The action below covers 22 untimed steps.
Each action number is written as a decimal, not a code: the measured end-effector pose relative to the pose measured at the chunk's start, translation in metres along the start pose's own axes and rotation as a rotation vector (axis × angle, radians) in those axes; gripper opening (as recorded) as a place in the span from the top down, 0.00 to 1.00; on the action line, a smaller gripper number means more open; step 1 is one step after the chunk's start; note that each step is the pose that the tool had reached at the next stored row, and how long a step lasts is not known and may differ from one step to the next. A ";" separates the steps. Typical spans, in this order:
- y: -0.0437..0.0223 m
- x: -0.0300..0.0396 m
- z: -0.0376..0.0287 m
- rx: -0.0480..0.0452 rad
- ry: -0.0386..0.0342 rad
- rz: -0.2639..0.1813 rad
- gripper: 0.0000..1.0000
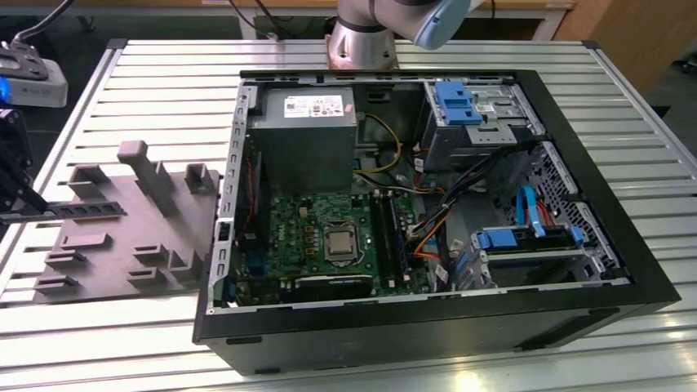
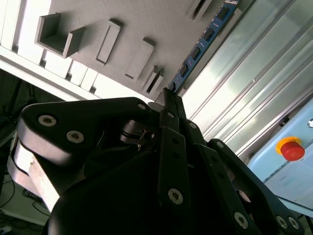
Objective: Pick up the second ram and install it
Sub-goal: 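Pick up the second ram and move it above second insertion slot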
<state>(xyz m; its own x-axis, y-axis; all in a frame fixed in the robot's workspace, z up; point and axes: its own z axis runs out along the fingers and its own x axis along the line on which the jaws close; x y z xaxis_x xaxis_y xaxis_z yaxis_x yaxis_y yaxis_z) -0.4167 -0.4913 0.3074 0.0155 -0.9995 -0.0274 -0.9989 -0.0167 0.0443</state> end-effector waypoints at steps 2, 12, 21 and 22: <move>0.0000 0.0000 -0.0006 -0.0001 0.0000 0.000 0.88; 0.0001 -0.0001 -0.0035 0.0000 -0.0001 0.000 0.88; 0.0003 -0.0002 -0.0059 0.0000 0.0000 0.000 0.88; 0.0003 -0.0002 -0.0062 0.0000 0.0000 0.000 0.88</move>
<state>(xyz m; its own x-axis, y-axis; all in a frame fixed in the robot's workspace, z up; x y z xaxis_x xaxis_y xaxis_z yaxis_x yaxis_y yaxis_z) -0.4167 -0.4913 0.3137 0.0155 -0.9995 -0.0274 -0.9989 -0.0167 0.0443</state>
